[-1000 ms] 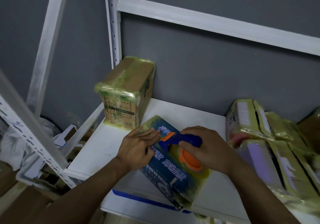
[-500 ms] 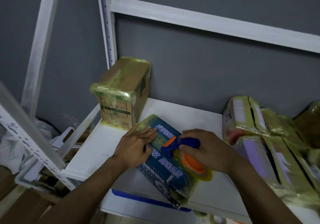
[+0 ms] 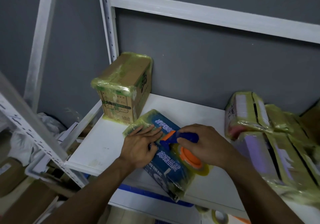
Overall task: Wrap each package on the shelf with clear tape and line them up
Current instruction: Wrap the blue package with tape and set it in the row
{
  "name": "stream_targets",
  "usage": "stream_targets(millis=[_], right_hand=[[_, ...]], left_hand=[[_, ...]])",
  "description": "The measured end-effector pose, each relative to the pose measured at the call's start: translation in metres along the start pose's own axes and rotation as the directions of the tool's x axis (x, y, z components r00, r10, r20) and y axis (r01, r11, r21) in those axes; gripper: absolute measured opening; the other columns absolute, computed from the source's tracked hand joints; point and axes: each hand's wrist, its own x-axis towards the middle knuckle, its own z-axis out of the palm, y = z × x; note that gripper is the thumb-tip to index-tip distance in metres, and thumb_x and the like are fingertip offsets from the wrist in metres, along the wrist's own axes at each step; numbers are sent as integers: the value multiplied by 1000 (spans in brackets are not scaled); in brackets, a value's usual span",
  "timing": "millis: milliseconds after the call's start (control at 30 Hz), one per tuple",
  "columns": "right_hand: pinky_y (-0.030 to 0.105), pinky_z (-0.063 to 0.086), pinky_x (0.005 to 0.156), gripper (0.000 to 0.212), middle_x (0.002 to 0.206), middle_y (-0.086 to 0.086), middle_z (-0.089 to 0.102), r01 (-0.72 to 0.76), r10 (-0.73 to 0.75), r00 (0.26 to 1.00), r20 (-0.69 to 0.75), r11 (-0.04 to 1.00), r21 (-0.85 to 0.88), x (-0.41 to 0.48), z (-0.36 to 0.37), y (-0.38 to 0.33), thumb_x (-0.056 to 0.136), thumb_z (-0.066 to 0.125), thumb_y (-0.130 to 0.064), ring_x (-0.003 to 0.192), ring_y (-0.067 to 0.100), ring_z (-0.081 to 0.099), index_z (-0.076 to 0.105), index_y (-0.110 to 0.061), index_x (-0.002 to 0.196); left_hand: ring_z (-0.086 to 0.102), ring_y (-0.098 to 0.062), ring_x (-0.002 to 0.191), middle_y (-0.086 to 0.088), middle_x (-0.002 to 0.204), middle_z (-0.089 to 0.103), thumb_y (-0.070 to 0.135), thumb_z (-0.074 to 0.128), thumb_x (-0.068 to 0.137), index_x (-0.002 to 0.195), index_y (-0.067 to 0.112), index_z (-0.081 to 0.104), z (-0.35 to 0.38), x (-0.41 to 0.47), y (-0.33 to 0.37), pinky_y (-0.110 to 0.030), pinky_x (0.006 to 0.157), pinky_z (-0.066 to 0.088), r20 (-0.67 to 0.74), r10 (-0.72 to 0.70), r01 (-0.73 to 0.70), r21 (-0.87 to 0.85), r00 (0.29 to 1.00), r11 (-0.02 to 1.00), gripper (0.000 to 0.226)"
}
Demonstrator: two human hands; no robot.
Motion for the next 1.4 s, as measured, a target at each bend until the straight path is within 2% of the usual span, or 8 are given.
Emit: stream_targets(millis=[133, 400, 533, 700, 833, 1033, 1300, 1400], right_hand=[[4, 38, 76, 37, 128, -18, 64, 14, -14, 1000, -18, 1000, 7, -5, -8, 4, 96, 64, -51, 98, -3, 56, 64, -36, 130], [6, 42, 74, 42, 124, -21, 63, 29, -29, 999, 21, 999, 14, -32, -17, 22, 95, 63, -55, 99, -6, 57, 61, -37, 133], [21, 49, 83, 32, 115, -21, 62, 26, -26, 1000, -1, 999, 27, -34, -8, 22, 95, 61, -54, 103, 2, 59, 65, -38, 123], [18, 39, 67, 36, 115, -12, 60, 4, -3, 1000, 20, 997, -73, -16, 0, 16, 93, 57, -58, 94, 9, 55, 68, -34, 118], [33, 53, 79, 42, 106, -11, 66, -17, 18, 1000, 11, 999, -37, -7, -4, 21, 88, 59, -62, 91, 9, 60, 72, -29, 111], [28, 51, 86, 45, 126, -12, 64, -23, 24, 1000, 9, 999, -28, -11, -2, 24, 91, 59, -63, 105, 9, 58, 67, -35, 127], [26, 53, 86, 42, 124, -16, 66, -52, 52, 996, -75, 999, 0, -32, -25, 24, 93, 60, -62, 108, 6, 59, 69, -39, 127], [16, 47, 76, 41, 123, -16, 65, -50, 48, 997, -56, 998, -26, -42, -29, 20, 94, 60, -60, 103, 4, 58, 69, -39, 128]], left_hand=[[18, 8, 148, 26, 156, 32, 35, 36, 90, 148, 39, 47, 0, 0, 2, -18, 120, 0, -1, -20, 20, 14, 1000, 1000, 59], [20, 9, 147, 28, 155, 33, 37, 36, 90, 147, 40, 48, 4, 0, 7, -25, 124, 11, -3, -40, 40, 13, 999, 999, 59], [20, 9, 147, 29, 154, 34, 40, 31, 88, 147, 41, 48, 3, 1, 8, -32, 125, 16, 15, -47, 47, 6, 999, 999, 62], [13, 8, 149, 27, 158, 28, 35, 31, 90, 152, 39, 41, -3, 3, 9, -35, 126, 10, 91, -35, 34, 11, 995, 999, 63], [1, 2, 152, 27, 162, 17, 34, 30, 91, 158, 38, 26, -5, 3, 18, -33, 124, -7, 165, 20, -16, -28, 986, 999, 68], [2, 5, 152, 30, 161, 17, 40, 26, 90, 154, 46, 33, 4, -1, 24, -38, 125, -6, 139, 16, -27, 73, 990, 997, 64], [13, 8, 149, 33, 155, 28, 39, 31, 88, 148, 48, 42, 7, 12, 22, -39, 126, 3, 96, 23, -25, 16, 995, 1000, 62], [13, 9, 149, 33, 155, 29, 39, 32, 87, 147, 46, 45, 5, 18, 22, -40, 127, 4, 114, 46, -45, -3, 992, 999, 61]])
